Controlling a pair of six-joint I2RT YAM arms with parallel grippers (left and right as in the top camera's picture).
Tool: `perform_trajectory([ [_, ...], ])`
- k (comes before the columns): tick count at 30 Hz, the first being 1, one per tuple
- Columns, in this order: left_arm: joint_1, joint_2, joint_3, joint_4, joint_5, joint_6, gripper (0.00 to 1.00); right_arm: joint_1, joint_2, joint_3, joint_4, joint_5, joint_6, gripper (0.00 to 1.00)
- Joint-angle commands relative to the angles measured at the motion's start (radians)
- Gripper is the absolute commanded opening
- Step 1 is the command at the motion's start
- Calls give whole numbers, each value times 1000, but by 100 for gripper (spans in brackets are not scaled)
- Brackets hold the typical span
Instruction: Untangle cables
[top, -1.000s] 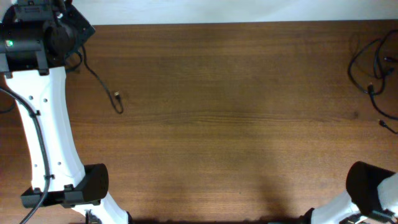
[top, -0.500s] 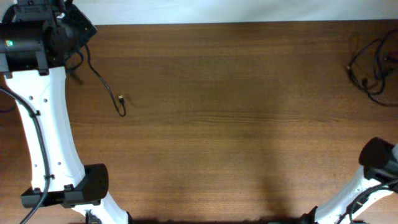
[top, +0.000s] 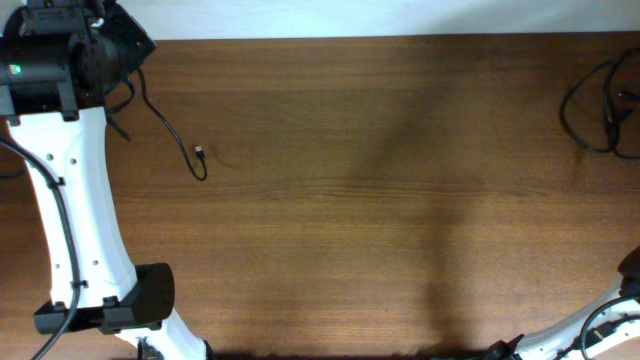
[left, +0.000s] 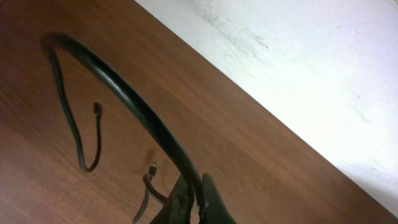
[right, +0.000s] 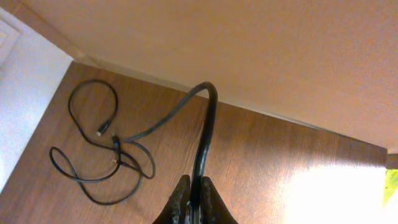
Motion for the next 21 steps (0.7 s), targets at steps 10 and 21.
perform_trajectory([
  [10, -60, -7, 2, 46, 0, 5, 0, -102, -157, -12, -31, -8, -35, 4],
  [21, -127, 0, 2, 89, 0, 5, 0, -69, -46, -13, -23, -219, -37, 4],
])
